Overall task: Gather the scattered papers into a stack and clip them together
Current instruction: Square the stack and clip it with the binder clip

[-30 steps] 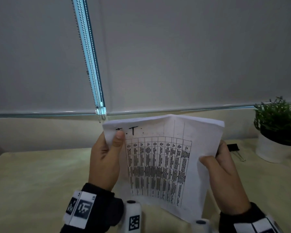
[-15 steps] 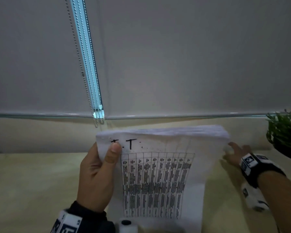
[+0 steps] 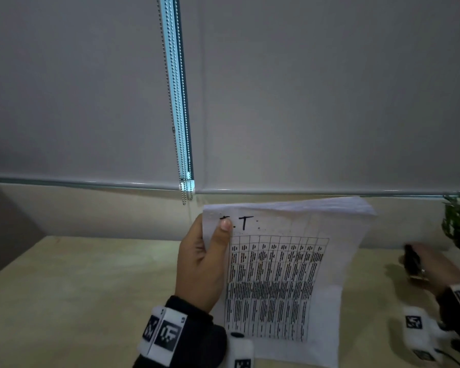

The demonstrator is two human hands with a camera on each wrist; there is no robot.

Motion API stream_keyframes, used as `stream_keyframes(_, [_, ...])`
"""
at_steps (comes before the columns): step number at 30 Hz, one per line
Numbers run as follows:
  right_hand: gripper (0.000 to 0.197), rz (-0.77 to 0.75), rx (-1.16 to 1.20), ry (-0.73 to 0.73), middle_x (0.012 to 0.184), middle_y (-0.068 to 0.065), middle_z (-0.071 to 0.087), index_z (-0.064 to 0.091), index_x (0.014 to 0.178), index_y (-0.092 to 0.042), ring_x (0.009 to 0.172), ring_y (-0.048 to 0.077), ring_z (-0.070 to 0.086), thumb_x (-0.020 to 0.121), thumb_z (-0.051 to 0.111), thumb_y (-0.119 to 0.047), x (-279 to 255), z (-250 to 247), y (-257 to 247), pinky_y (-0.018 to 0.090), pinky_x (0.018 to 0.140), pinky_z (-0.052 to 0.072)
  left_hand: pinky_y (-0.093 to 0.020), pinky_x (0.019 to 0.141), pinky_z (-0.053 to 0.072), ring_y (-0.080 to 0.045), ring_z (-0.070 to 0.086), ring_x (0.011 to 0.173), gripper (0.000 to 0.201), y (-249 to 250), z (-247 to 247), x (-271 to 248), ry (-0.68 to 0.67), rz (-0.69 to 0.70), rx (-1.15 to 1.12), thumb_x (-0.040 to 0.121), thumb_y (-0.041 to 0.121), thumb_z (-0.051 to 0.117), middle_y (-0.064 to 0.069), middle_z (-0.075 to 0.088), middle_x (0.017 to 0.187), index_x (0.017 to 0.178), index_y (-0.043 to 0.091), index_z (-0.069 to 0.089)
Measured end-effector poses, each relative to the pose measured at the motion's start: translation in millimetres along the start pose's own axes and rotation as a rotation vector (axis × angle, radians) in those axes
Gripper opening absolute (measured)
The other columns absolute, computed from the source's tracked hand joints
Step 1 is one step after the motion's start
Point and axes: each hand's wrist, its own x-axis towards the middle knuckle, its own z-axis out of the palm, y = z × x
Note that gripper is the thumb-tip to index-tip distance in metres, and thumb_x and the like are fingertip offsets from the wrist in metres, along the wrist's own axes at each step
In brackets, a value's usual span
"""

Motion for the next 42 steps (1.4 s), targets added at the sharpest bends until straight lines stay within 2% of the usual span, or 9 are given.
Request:
stream_keyframes(4, [0.056,-0.021,0.659,-0.138,0.05,0.0,0.057,0.058,0.063,-0.024,0.046,0.013,0.059,0.097,0.025,-0.053,-73.3,3.7,-40.1,0.03,0.049,0.057,-0.028,0.072,0.056,-0.015,0.069,0.084,0.03,-1.3,2.4,-4.4,-0.029,0.032,0.053,0.087,0.04,0.049,-0.005,0.071,0.092,0.095,0.015,0.062])
stream_keyframes(7, [0.05,-0.113,0.866,-0.409,0.101,0.018,0.064,0.058,0.103,-0.018,0.103,0.033,0.062,0.096,0.027,-0.056,-120.5,3.1,-65.6,0.065,0.091,0.042,-0.028,0.075,0.056,-0.012,0.069,0.088,0.03,-4.6,1.1,-6.3,-0.039,0.019,0.071,0.085,0.044,0.049,-0.002,0.071,0.095,0.097,0.019,0.062])
stream_keyframes(10, [0.061,-0.339,0.858,-0.556,0.089,0.002,0.06,0.049,0.107,-0.041,0.072,0.018,0.068,0.055,0.08,-0.033,-154.4,7.1,-81.2,0.039,0.056,0.057,-0.025,0.077,0.055,-0.01,0.069,0.09,0.021,-4.0,1.2,-6.9,-0.044,0.02,0.079,0.087,0.04,0.05,0.003,0.072,0.096,0.097,0.025,0.062])
stream_keyframes(14, [0.074,-0.611,0.651,-0.411,0.091,0.001,0.046,0.042,0.109,-0.049,0.056,0.003,0.054,0.06,0.066,0.0,-200.3,36.1,-109.3,0.021,0.042,0.047,-0.018,0.069,0.053,-0.007,0.068,0.081,0.022,1.3,4.4,-6.8,-0.012,0.046,0.064,0.087,0.04,0.05,0.001,0.069,0.093,0.092,0.021,0.061])
stream_keyframes(18, [0.062,-0.764,0.279,-0.435,0.101,-0.012,0.044,0.024,0.121,-0.072,0.066,-0.002,0.047,0.069,0.058,-0.067,-220.2,71.2,-119.0,0.01,0.051,0.044,-0.018,0.067,0.052,-0.006,0.066,0.078,0.022,4.0,9.6,-10.7,0.033,0.05,0.055,0.087,0.041,0.051,0.002,0.069,0.091,0.09,0.022,0.061])
stream_keyframes(23, [0.061,-0.968,-0.298,-0.12,0.105,-0.015,0.022,-0.013,0.138,-0.056,0.077,-0.001,0.045,0.081,0.002,-0.071,-248.1,107.0,-127.5,0.008,0.061,0.036,-0.024,0.065,0.055,-0.012,0.068,0.077,0.022,8.9,15.7,-19.9,0.071,0.055,0.03,0.089,0.038,0.052,-0.003,0.07,0.086,0.09,0.018,0.061])
stream_keyframes(33, [0.067,-1.036,-0.285,0.053,0.101,-0.011,0.025,0.028,0.139,-0.05,0.094,0.002,0.04,0.082,0.063,-0.043,-242.4,133.1,-121.5,0.02,0.081,0.047,-0.018,0.058,0.049,-0.007,0.062,0.066,0.019,11.0,26.4,-25.9,0.102,0.072,0.069,0.088,0.034,0.052,-0.002,0.066,0.076,0.087,0.017,0.06])
stream_keyframes(37, [0.079,-0.903,-0.332,0.025,0.102,-0.006,0.027,0.016,0.143,-0.041,0.09,0.011,0.046,0.08,0.064,-0.045,-244.3,134.1,-126.9,0.023,0.074,0.045,-0.028,0.061,0.052,-0.012,0.063,0.069,0.02,9.9,30.3,-26.2,0.089,0.072,0.084,0.088,0.038,0.051,-0.002,0.066,0.079,0.086,0.019,0.059])
stream_keyframes(42, [0.037,-0.841,-0.235,0.057,0.109,-0.009,0.041,0.041,0.119,-0.026,0.089,0.011,0.048,0.087,0.056,-0.039,-241.9,132.3,-129.8,0.027,0.073,0.039,-0.037,0.062,0.053,-0.018,0.064,0.07,0.027,11.4,32.6,-28.0,0.065,0.074,0.081,0.084,0.048,0.05,-0.002,0.067,0.082,0.087,0.023,0.058])
